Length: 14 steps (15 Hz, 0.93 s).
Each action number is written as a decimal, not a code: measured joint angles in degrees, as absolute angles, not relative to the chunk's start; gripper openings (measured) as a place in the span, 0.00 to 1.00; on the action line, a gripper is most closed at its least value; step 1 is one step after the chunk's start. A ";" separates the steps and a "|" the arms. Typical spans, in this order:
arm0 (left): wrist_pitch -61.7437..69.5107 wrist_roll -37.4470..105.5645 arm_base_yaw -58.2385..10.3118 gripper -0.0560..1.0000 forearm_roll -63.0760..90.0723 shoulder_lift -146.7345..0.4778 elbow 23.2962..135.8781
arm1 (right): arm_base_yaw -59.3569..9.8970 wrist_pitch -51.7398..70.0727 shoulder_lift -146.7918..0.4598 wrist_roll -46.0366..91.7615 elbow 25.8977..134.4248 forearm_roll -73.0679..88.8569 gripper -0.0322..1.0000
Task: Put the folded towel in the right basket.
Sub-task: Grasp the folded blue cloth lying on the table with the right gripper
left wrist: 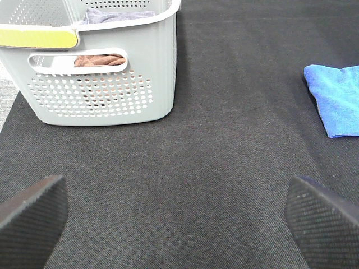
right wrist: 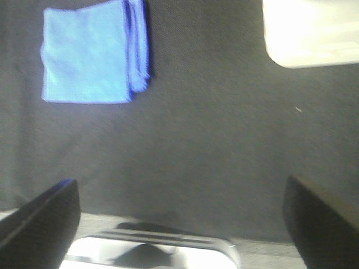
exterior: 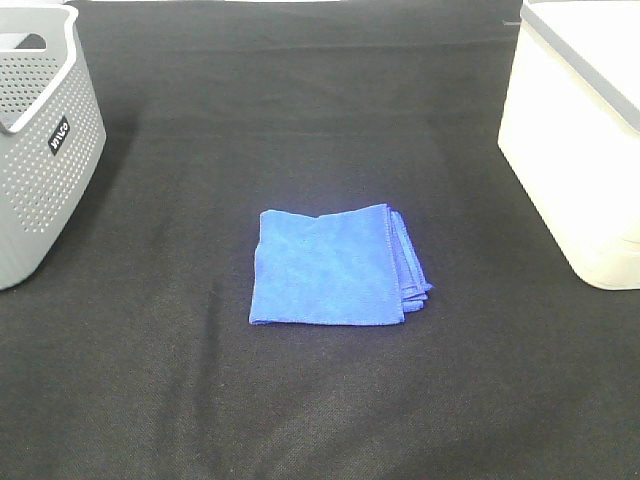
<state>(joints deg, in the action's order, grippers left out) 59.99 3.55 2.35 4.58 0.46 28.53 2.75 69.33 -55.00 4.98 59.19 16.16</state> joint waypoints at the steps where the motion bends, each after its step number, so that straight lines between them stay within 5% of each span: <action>1: 59.99 3.55 2.35 0.97 4.58 0.46 28.53 | 2.81 69.33 -58.84 5.04 61.42 18.96 0.95; 3: 59.99 3.55 2.35 0.97 4.58 0.46 28.53 | 2.46 69.27 -65.78 6.36 64.34 25.44 0.95; 8: 59.99 3.55 2.35 0.97 4.58 0.46 28.53 | -14.27 54.66 -87.38 9.91 65.43 30.71 0.93; 14: 59.99 3.55 2.35 0.97 4.58 0.46 28.53 | -15.64 39.88 -106.51 13.01 65.72 31.00 0.93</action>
<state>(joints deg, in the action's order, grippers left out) 59.99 3.55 2.35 4.58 0.46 28.53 -15.64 39.88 -106.51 13.01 65.72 31.00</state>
